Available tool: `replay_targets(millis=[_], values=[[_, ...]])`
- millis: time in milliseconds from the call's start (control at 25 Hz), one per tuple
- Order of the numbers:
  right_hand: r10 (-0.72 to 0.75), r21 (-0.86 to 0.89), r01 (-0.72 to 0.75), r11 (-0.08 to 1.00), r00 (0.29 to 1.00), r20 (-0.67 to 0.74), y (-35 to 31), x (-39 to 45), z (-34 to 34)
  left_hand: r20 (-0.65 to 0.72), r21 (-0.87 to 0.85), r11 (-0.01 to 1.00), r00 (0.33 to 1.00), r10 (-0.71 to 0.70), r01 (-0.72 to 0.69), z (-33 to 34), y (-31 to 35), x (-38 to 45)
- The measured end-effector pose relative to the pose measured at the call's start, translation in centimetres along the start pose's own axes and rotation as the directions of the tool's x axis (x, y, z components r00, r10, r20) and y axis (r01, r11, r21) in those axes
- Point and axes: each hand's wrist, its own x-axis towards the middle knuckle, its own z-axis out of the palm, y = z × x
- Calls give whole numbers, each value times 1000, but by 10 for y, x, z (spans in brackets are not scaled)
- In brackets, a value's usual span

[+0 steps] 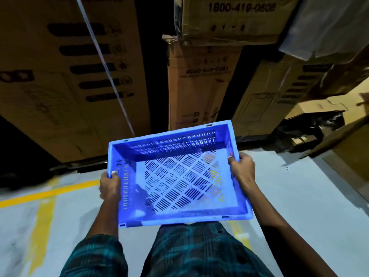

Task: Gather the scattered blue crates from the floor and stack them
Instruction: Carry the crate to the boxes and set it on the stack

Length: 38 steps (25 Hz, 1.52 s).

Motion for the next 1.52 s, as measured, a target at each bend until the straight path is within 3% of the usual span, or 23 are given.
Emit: replay_targets(millis=[120, 320, 680, 880, 1000, 1200, 1360, 1520], values=[[96, -134, -81, 988, 989, 112, -10, 36, 39, 4, 34, 997, 997, -71, 71, 11, 16, 33], [264, -201, -235, 951, 955, 134, -24, 86, 85, 121, 77, 989, 983, -135, 127, 36, 46, 70], [405, -304, -316, 899, 864, 298, 5, 169, 165, 90, 77, 949, 946, -313, 307, 70, 48, 107], [430, -310, -338, 889, 849, 307, 29, 221, 197, 195, 4, 965, 946, -258, 263, 122, 52, 137], [450, -306, -358, 882, 831, 327, 79, 261, 221, 251, 44, 968, 936, -249, 246, 157, 41, 160], [481, -237, -420, 876, 799, 362, 147, 306, 258, 156, 44, 962, 950, -272, 268, 199, 9, 171], [527, -255, -463, 849, 771, 357, 196, 329, 278, 50, 170, 958, 969, -242, 231, 217, -12, 163], [472, -436, -301, 848, 803, 364, 121, 299, 265, 23, 308, 935, 981, -195, 179, 224, -17, 164]])
